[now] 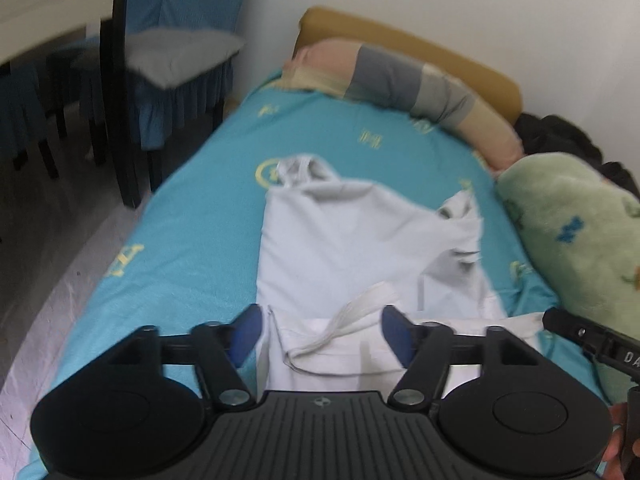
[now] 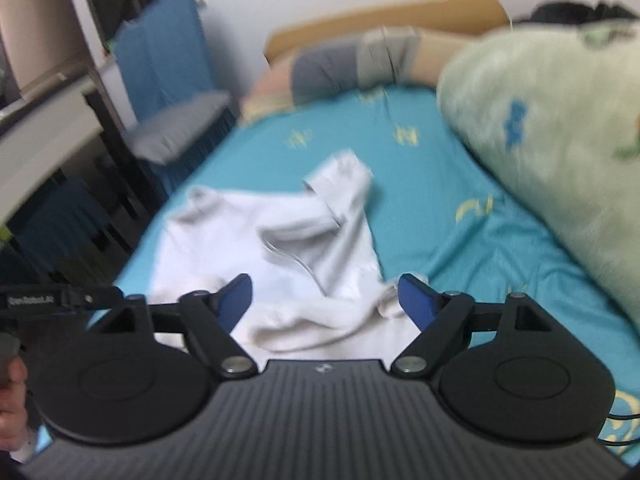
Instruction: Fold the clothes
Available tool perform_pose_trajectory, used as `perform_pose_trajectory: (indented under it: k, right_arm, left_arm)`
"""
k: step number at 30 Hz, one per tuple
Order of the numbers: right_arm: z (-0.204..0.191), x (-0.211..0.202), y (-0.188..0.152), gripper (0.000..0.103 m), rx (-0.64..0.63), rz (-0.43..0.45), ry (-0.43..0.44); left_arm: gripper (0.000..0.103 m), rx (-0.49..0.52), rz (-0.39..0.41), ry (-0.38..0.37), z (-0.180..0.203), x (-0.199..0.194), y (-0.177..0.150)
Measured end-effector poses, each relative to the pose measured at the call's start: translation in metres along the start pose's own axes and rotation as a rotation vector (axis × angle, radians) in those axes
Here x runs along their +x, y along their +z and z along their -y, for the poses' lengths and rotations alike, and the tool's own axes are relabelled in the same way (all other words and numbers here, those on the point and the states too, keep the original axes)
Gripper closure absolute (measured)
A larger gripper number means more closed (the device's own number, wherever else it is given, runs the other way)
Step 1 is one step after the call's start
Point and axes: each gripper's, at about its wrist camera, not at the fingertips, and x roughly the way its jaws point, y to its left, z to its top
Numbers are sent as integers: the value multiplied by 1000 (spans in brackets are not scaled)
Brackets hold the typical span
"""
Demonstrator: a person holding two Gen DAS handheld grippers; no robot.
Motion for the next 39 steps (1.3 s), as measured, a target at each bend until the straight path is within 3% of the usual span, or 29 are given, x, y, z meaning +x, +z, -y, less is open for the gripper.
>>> perform_pose_trajectory:
  k: [7,13,23,26,32,36,39]
  right_arm:
    - [-23,-81,5,21,-19,121,46]
    - [-34,-138,-10,21,-24,217,84]
    - [-40,-141,-39,21,-77,201,43]
    - [-39,-135,-41,21,-81,191,1]
    - [-31,-127,-44,21,-48,154,6]
    - [-14,-115,-47,22,87,68,46]
    - [8,-104,-62,22,307,-73,121]
  left_arm:
    - [17,73,111,1,31,-79,-12]
    - [15,99,197,-28,46,-134,-50]
    - [14,112,262,-14,49,-152,-79]
    - [14,99,237,-22,46,-146,-80]
    - [14,51,159,-65,40,-127,-81]
    - [14,-83,-21,-156,26,-97,-88]
    - [15,-265,-201,-221,5,-65,-101]
